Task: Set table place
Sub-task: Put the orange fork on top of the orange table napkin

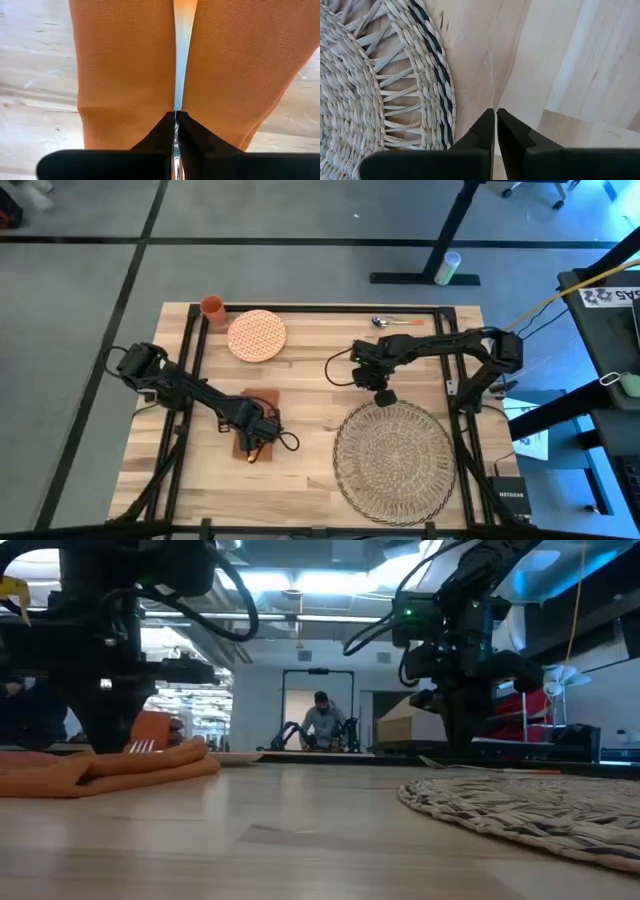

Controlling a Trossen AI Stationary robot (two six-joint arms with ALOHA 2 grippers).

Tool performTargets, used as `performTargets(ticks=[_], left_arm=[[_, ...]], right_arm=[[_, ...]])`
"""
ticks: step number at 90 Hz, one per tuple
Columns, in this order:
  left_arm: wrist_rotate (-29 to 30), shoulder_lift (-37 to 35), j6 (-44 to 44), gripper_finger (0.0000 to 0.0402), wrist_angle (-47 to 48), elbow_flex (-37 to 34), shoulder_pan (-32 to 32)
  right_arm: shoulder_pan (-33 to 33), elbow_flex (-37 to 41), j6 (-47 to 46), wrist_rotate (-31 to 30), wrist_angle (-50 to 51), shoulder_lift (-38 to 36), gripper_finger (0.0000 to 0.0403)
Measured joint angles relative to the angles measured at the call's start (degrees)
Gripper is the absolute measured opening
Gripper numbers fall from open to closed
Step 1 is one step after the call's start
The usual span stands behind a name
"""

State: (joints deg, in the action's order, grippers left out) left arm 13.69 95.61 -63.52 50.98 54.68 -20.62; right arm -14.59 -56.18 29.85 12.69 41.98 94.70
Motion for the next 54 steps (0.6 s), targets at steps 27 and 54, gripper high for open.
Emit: performTargets(ticks=[27,54], left_arm=[[0.04,0.0,-7.15,0.0,4.16,0.0,-0.13],[0.57,0.0,-8.66,0.0,1.81,0.04,-0.13]], right_arm=[[0.0,0.0,0.0,0.0,0.0,0.0,0.0005],[0.0,0.0,0.01,0.0,0.04,0.0,0.0005]])
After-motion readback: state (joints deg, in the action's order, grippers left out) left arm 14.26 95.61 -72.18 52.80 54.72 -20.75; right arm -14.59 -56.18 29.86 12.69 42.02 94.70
